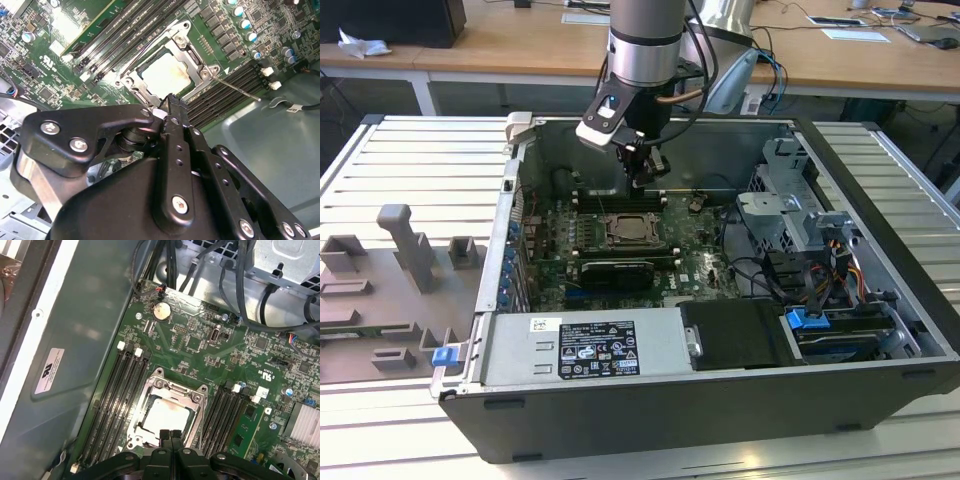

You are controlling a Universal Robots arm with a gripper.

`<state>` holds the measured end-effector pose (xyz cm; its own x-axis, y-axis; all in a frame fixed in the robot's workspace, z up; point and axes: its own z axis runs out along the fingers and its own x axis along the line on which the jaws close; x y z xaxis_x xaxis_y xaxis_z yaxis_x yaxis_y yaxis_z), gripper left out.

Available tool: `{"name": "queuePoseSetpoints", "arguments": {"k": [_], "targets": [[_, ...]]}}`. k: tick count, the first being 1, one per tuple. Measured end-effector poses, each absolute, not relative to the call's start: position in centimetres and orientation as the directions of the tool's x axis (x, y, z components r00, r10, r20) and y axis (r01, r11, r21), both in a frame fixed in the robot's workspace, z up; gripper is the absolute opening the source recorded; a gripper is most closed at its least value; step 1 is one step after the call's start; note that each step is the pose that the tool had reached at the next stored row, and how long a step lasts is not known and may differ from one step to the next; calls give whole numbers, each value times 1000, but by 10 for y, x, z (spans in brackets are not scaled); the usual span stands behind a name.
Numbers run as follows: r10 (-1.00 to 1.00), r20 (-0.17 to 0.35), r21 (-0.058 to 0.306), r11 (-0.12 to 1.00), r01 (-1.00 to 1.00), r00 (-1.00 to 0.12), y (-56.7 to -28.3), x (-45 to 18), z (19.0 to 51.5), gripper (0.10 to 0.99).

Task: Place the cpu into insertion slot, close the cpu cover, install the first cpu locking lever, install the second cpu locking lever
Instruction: 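Install the first cpu locking lever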

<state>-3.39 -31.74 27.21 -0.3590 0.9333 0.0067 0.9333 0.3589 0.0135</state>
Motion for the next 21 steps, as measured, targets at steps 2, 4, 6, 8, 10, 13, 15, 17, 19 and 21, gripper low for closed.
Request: {"name": "queuePoseSetpoints", "arguments": {"k": [2, 4, 6, 8, 10, 13, 15, 17, 19, 21], "targets": [[932, 7, 14, 361, 932, -362, -317, -34, 272, 106], [931, 7, 14, 364, 931, -364, -317, -34, 272, 106], [931, 7, 14, 366, 931, -366, -317, -34, 272, 106], [930, 7, 14, 368, 930, -368, -317, -34, 272, 106], [929, 7, 14, 371, 929, -371, -317, -34, 272, 106], [927, 7, 14, 374, 927, -374, -317, -34, 272, 106], [927, 7, 14, 376, 927, -376, -317, -34, 272, 106], [926, 7, 14, 377, 926, -378, -317, -34, 272, 106], [925, 7, 14, 381, 924, -381, -317, -34, 272, 106], [919, 7, 14, 394, 919, -394, -317, -34, 272, 106]]}}
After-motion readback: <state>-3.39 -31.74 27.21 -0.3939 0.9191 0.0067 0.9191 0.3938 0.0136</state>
